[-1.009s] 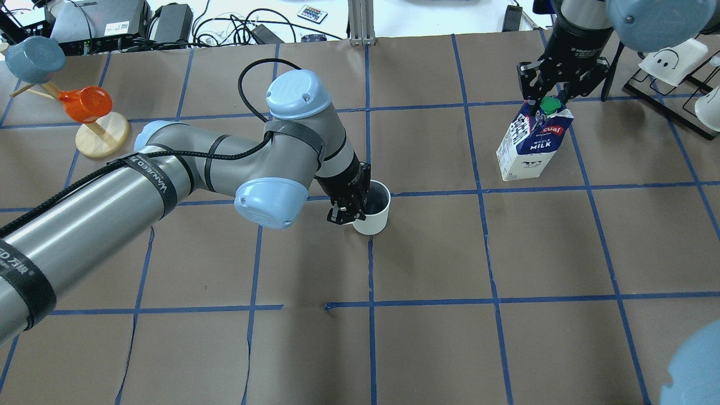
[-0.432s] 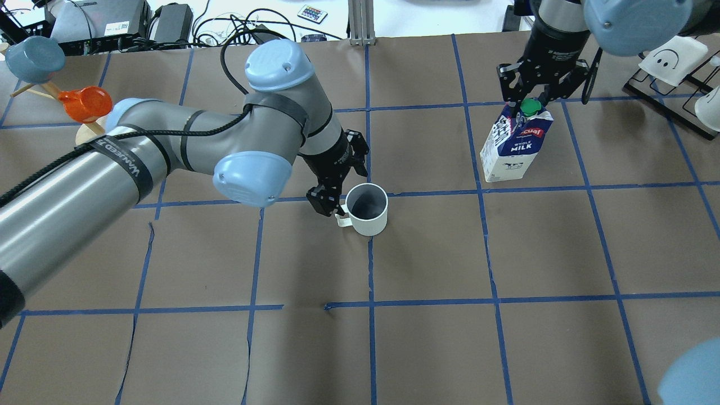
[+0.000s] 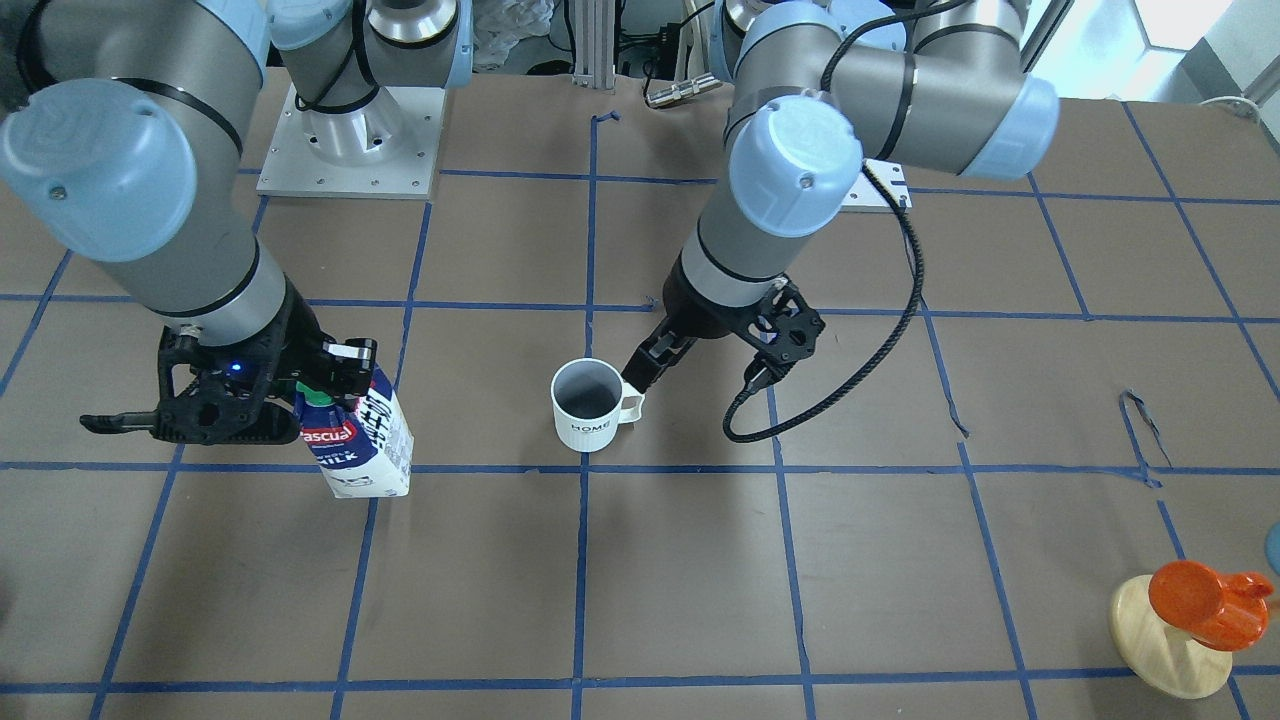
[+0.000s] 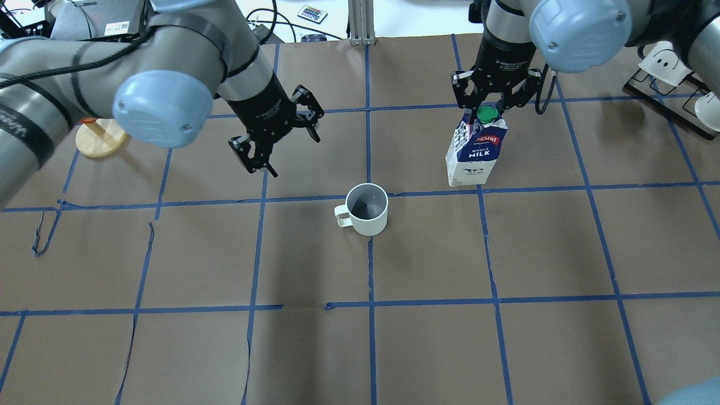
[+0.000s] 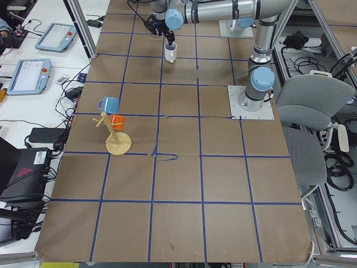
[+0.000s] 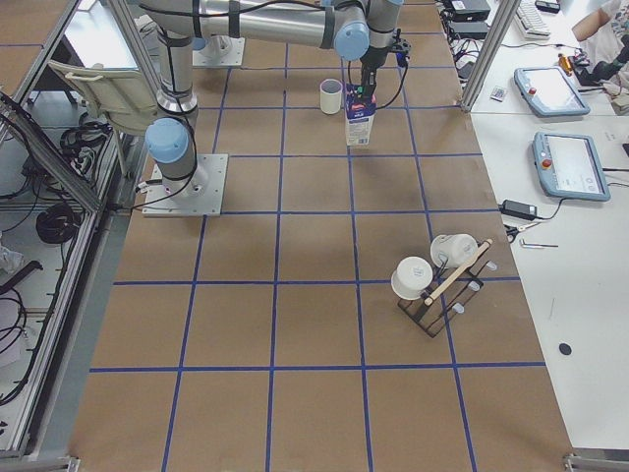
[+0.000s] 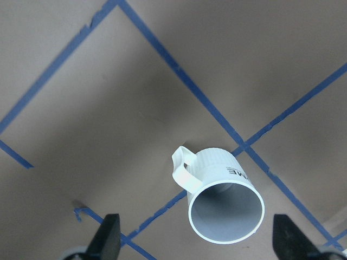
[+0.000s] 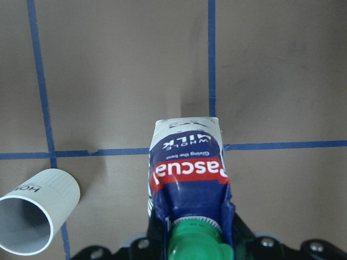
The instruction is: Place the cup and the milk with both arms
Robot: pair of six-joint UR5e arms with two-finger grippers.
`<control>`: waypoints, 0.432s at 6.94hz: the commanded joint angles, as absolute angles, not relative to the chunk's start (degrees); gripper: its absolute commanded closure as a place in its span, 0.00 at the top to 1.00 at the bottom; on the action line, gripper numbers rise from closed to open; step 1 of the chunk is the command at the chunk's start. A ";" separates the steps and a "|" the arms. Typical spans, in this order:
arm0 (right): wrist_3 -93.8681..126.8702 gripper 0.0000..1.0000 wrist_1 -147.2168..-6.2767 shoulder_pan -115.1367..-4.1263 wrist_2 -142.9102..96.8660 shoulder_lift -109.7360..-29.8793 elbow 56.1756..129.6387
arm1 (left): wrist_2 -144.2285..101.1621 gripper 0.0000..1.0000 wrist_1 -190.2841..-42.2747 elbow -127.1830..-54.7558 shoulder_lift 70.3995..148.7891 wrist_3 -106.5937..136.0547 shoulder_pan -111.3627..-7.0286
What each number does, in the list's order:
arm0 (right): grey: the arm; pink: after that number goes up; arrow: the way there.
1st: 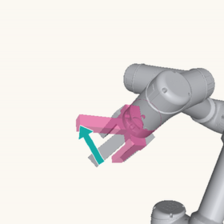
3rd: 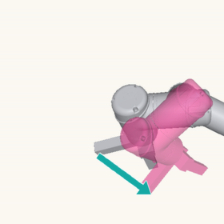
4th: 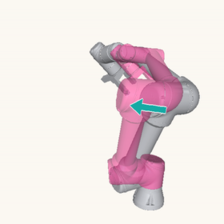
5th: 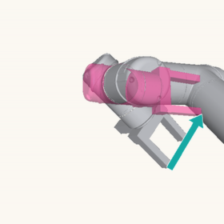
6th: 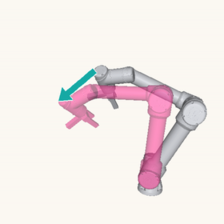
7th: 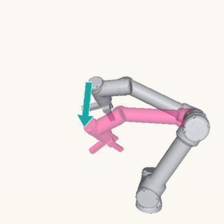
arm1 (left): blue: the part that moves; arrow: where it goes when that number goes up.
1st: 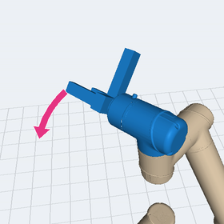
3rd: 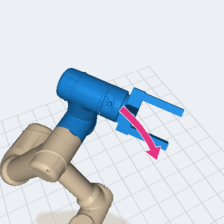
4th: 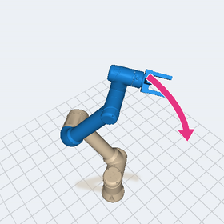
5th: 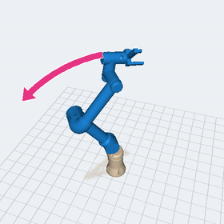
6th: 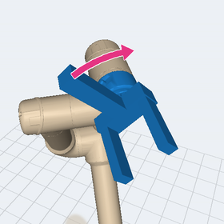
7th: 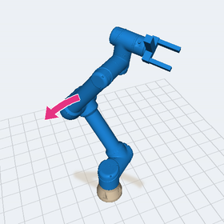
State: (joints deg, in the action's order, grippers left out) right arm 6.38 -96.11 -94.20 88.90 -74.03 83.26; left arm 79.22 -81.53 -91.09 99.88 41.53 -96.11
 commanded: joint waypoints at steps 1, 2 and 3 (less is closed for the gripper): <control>14.19 0.22 -100.35 -97.20 85.36 -73.83 85.68 | 82.93 1.00 -87.16 -90.09 93.90 20.63 -91.16; 15.80 0.22 -103.07 -97.82 85.34 -73.83 87.87 | 85.58 0.98 -88.32 -90.26 91.26 14.74 -90.71; 16.26 0.22 -105.36 -98.43 85.34 -73.83 90.24 | 86.21 0.99 -88.50 -90.61 89.66 8.50 -90.36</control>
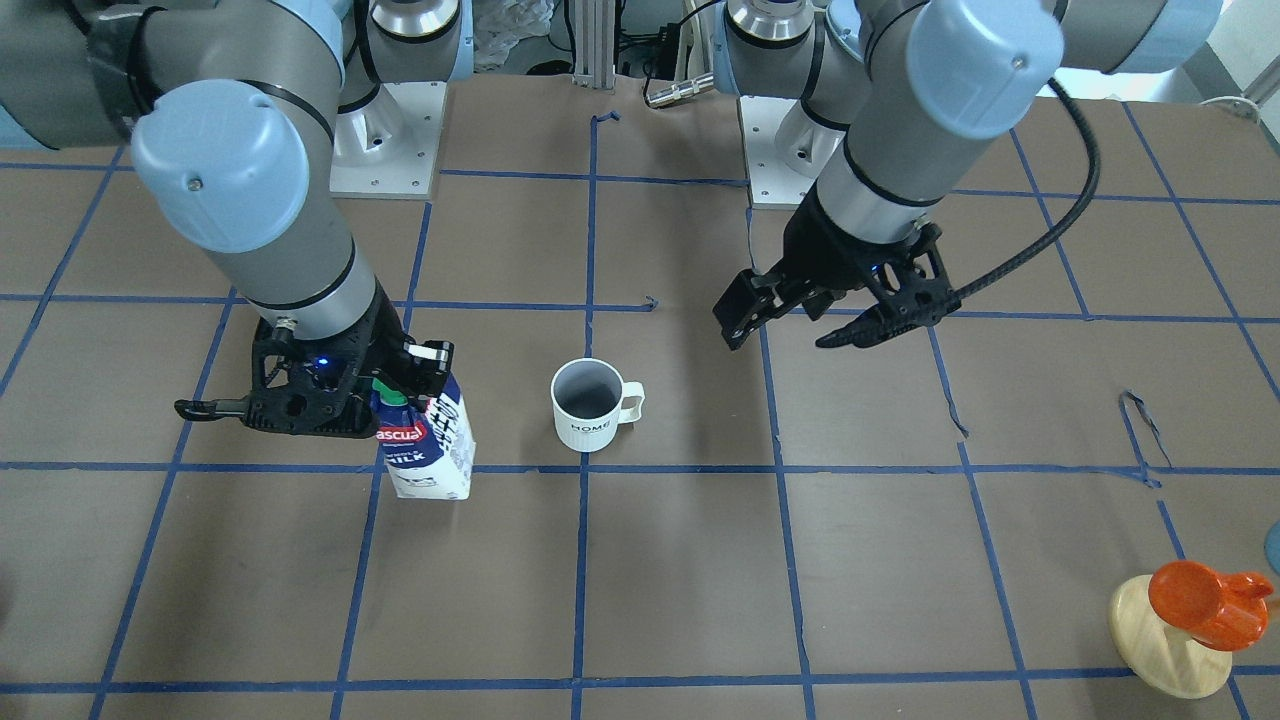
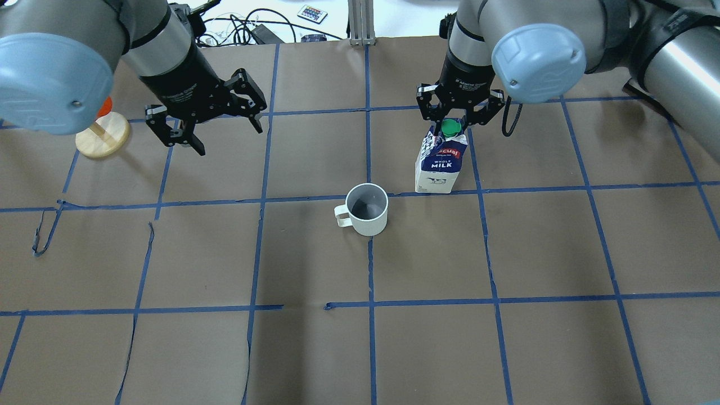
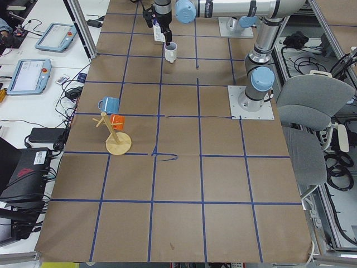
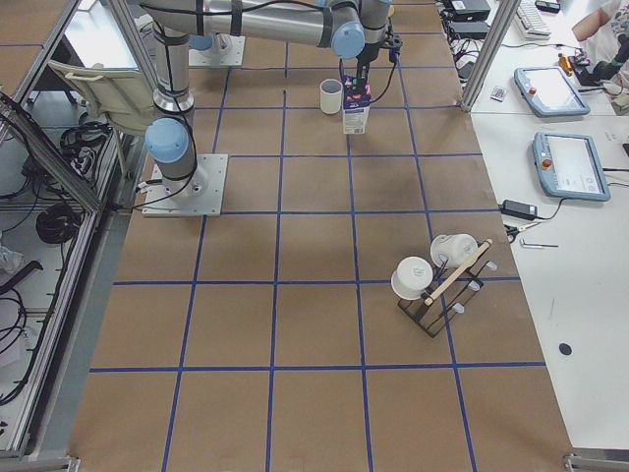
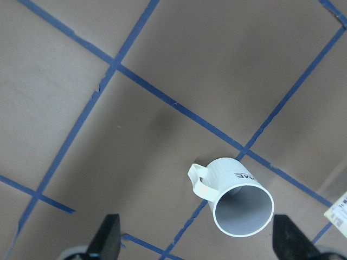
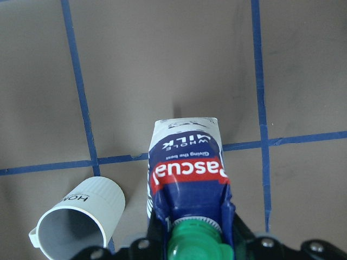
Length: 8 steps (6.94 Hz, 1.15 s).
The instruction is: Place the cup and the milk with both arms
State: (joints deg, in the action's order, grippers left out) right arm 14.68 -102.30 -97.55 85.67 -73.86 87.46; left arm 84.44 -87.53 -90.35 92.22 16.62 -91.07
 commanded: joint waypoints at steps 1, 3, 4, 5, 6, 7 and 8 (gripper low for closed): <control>19.04 0.22 -107.82 -100.53 85.34 -73.83 91.66 | 87.61 1.00 -89.29 -91.14 89.13 7.83 -90.44; 19.95 0.22 -108.11 -101.86 85.34 -73.83 92.11 | 91.14 1.00 -89.73 -91.58 88.59 2.14 -90.35; 19.86 0.22 -108.19 -102.74 85.43 -73.83 92.81 | 91.14 1.00 -89.48 -91.58 88.77 -0.94 -90.09; 19.08 0.22 -108.11 -103.61 86.13 -74.09 93.51 | 91.14 1.00 -89.04 -91.50 89.03 -3.75 -90.17; 19.07 0.23 -108.02 -103.88 86.22 -74.35 93.69 | 90.97 1.00 -88.95 -91.49 89.47 -2.91 -90.26; 19.33 0.24 -107.84 -103.89 86.13 -74.36 93.78 | 91.14 1.00 -88.95 -91.67 89.39 -2.81 -90.26; 19.51 0.48 -107.84 -103.89 85.87 -74.36 93.78 | 91.23 1.00 -88.95 -91.84 89.21 -2.90 -90.18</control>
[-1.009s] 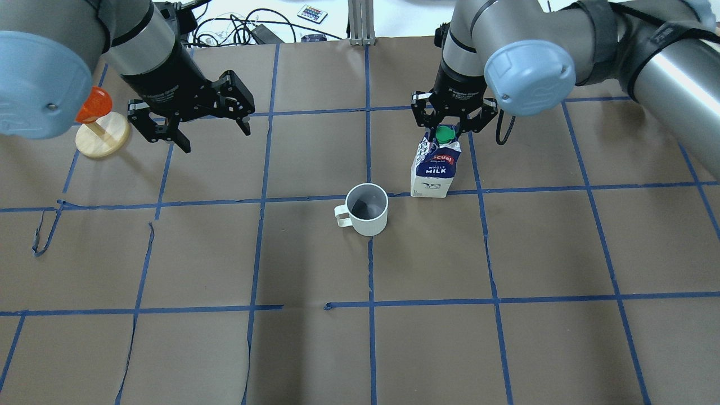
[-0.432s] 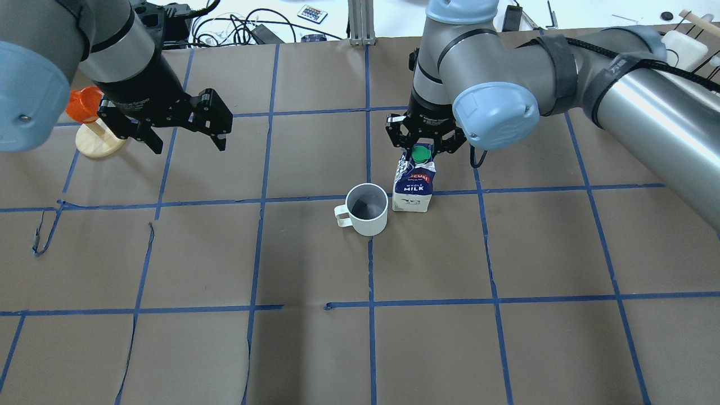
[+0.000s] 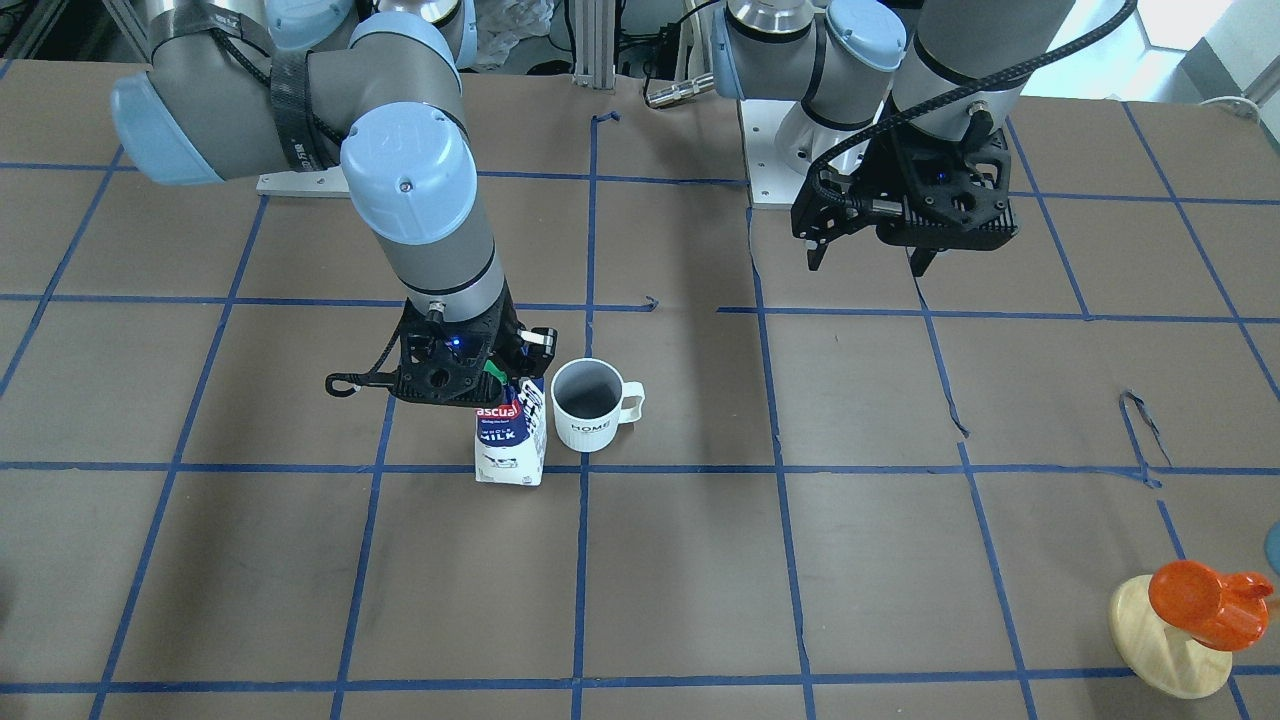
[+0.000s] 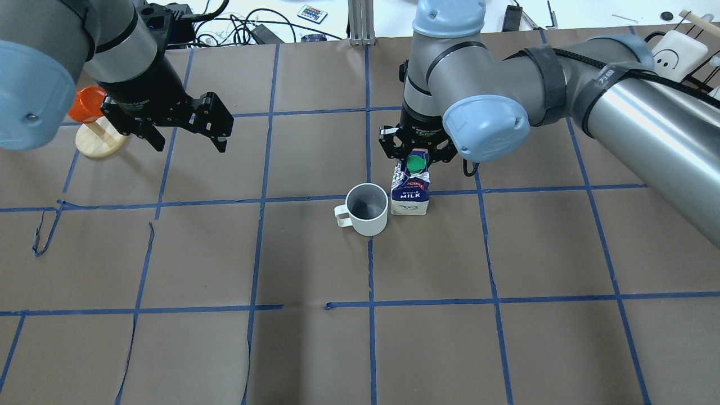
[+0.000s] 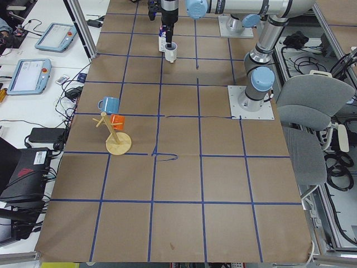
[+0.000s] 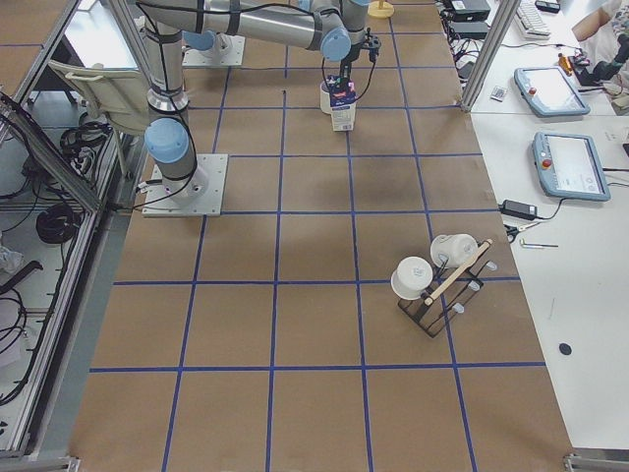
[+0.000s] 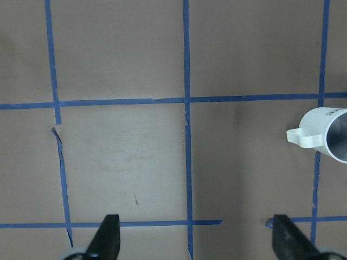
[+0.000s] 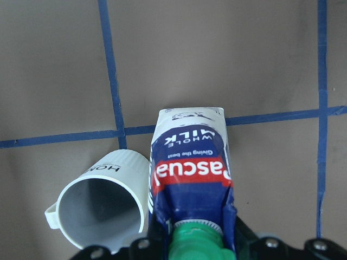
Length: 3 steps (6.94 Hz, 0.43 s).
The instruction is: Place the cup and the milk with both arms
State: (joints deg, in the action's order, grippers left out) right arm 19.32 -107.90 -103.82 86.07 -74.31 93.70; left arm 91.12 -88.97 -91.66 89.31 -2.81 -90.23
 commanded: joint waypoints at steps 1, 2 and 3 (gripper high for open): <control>19.34 0.76 -108.02 -103.89 86.22 -74.36 93.43 | 91.23 1.00 -88.95 -91.93 89.03 -2.99 -90.18; 19.16 1.00 -108.02 -103.80 86.48 -74.44 92.99 | 91.23 1.00 -88.95 -91.93 89.03 -2.99 -90.09; 19.16 1.00 -107.93 -103.71 86.48 -75.05 92.38 | 91.32 1.00 -89.21 -92.02 88.77 -2.99 -90.09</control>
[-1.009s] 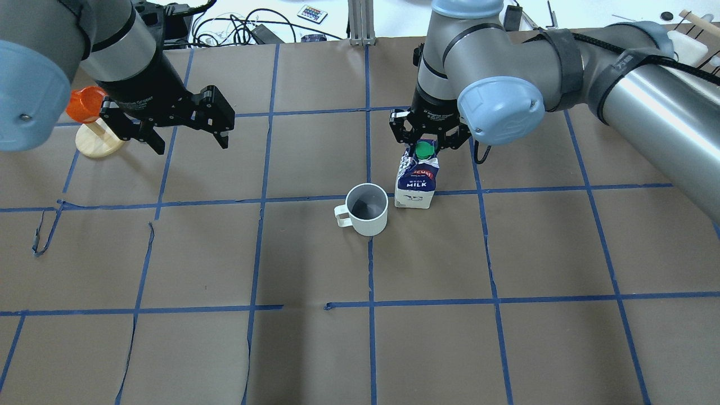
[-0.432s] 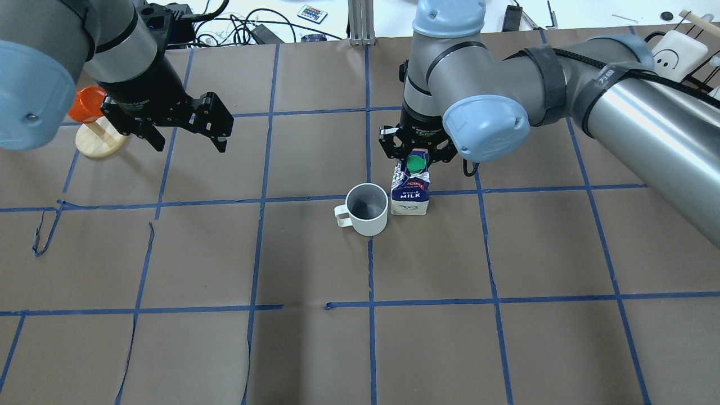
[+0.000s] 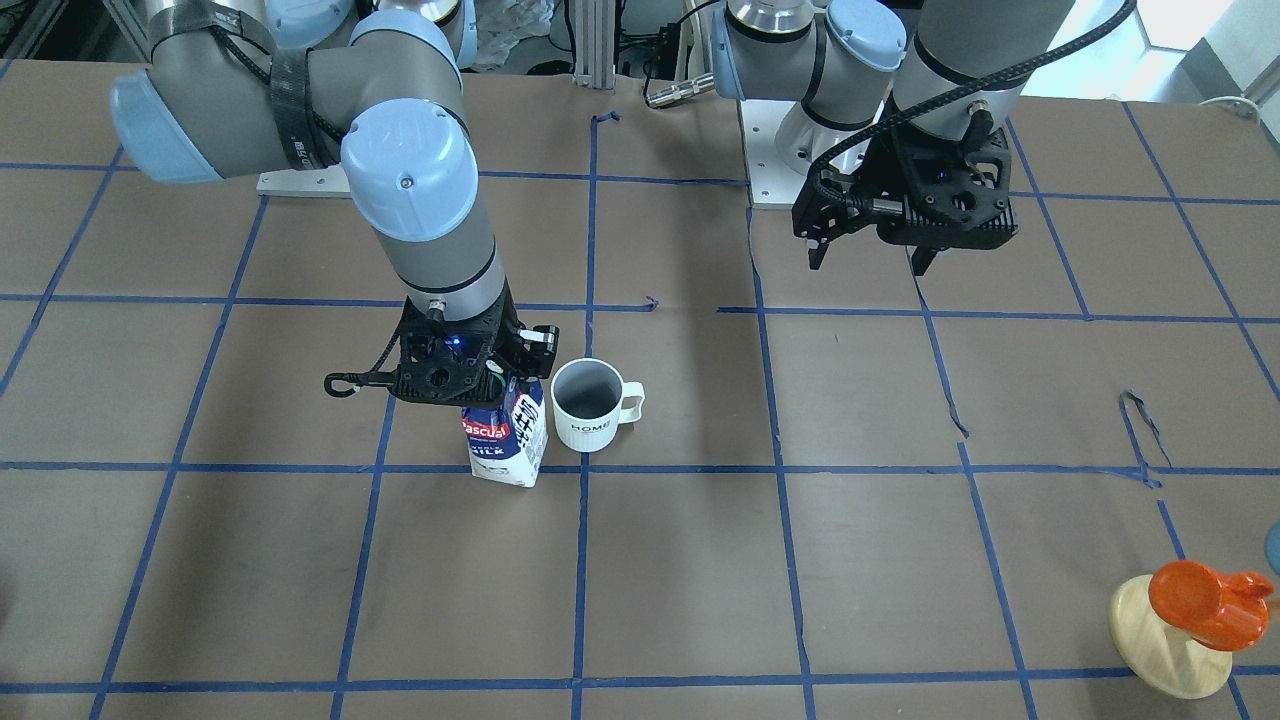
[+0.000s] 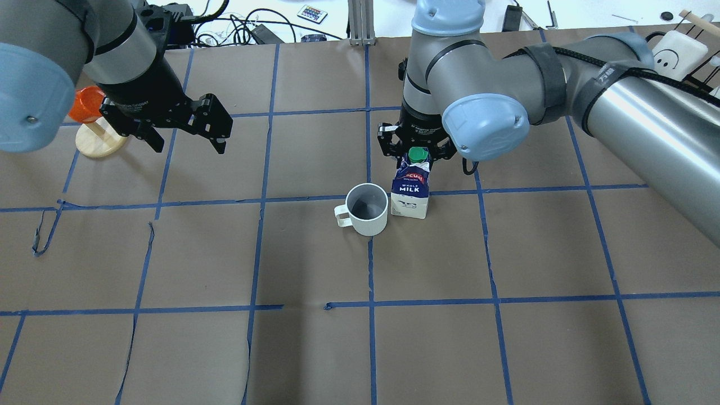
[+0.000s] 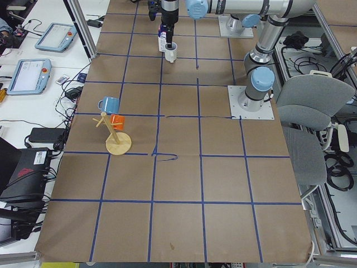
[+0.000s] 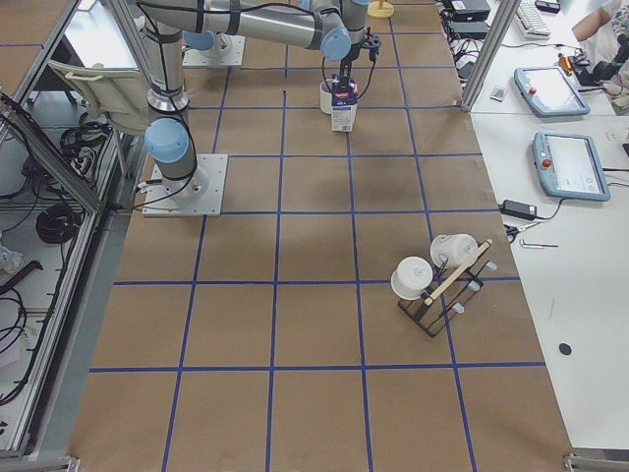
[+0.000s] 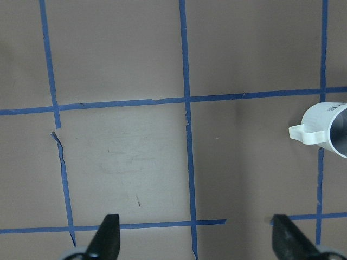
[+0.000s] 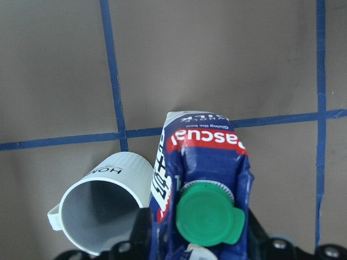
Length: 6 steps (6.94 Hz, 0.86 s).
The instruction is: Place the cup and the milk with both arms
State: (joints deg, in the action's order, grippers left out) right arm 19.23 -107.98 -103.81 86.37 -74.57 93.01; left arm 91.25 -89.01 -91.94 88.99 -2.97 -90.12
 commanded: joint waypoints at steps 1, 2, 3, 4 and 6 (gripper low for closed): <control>19.07 1.00 -107.49 -103.45 86.48 -75.93 91.33 | 91.23 1.00 -89.12 -92.02 88.77 -2.90 -90.17; 18.99 1.00 -107.14 -103.10 86.48 -76.89 90.10 | 91.23 1.00 -88.95 -91.93 88.77 -2.90 -90.18; 18.81 1.00 -106.44 -102.31 86.92 -77.34 89.74 | 91.23 1.00 -88.86 -91.93 88.68 -2.81 -90.00; 15.42 1.00 -106.17 -100.74 89.27 -78.04 90.08 | 91.23 1.00 -88.86 -91.93 88.68 -2.81 -90.00; 10.11 1.00 -101.99 -93.03 89.73 -82.67 90.17 | 91.23 1.00 -88.86 -91.93 88.68 -2.90 -90.00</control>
State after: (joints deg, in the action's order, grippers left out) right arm 12.13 -104.74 -97.40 88.99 -79.57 90.10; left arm 91.23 -88.86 -91.94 88.69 -2.87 -90.01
